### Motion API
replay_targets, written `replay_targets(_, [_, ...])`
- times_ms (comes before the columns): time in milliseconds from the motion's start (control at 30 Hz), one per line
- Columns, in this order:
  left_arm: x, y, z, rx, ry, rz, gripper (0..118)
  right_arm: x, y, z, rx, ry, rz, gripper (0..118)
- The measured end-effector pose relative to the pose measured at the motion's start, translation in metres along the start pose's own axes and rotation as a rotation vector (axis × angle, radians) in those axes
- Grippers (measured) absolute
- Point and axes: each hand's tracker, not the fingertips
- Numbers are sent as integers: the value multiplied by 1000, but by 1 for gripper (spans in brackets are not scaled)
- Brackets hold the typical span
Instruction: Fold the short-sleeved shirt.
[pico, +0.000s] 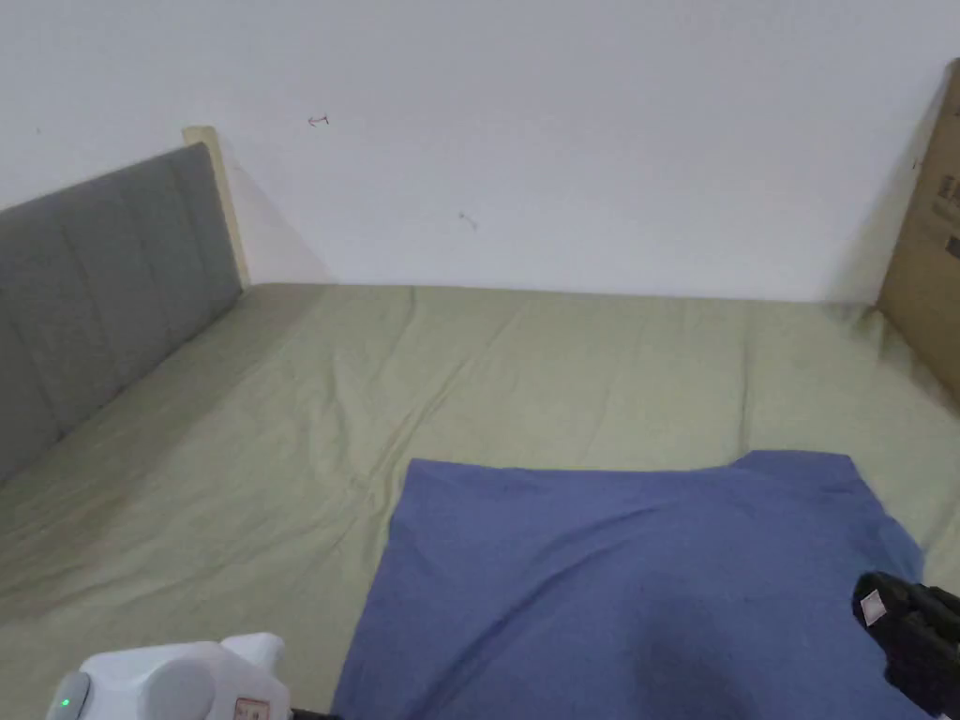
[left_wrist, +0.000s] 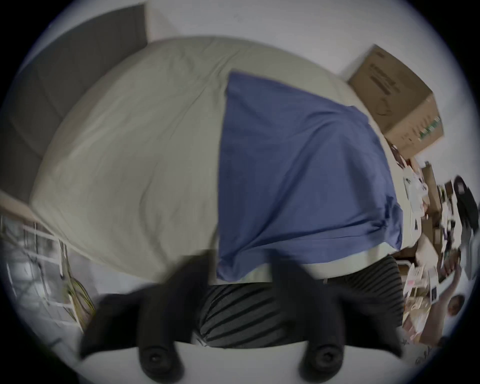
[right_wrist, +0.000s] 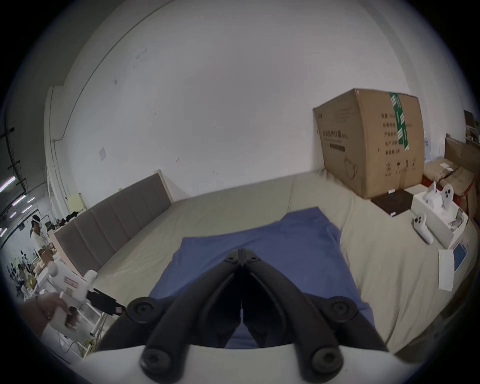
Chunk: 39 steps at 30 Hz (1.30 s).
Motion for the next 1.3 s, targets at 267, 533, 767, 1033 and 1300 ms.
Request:
replay_targets(267, [-5, -11, -58, 17, 92, -54, 90, -2, -7, -6, -77, 9, 36, 0])
replay_targets(533, [38, -37, -16, 137, 38, -228, 2, 40, -12, 7, -121, -66, 45, 0])
replay_targets(767, [50, -33, 22, 292, -13, -162, 2, 139, -31, 6, -475, -209, -109, 53])
replay_targets(1033, [64, -27, 37, 330, -3, -179, 2, 173, -95, -32, -853, -320, 6, 93])
replay_targets(1300, [60, -32, 29, 288, 32, -127, 2, 173, -90, -24, -841, -273, 110, 8])
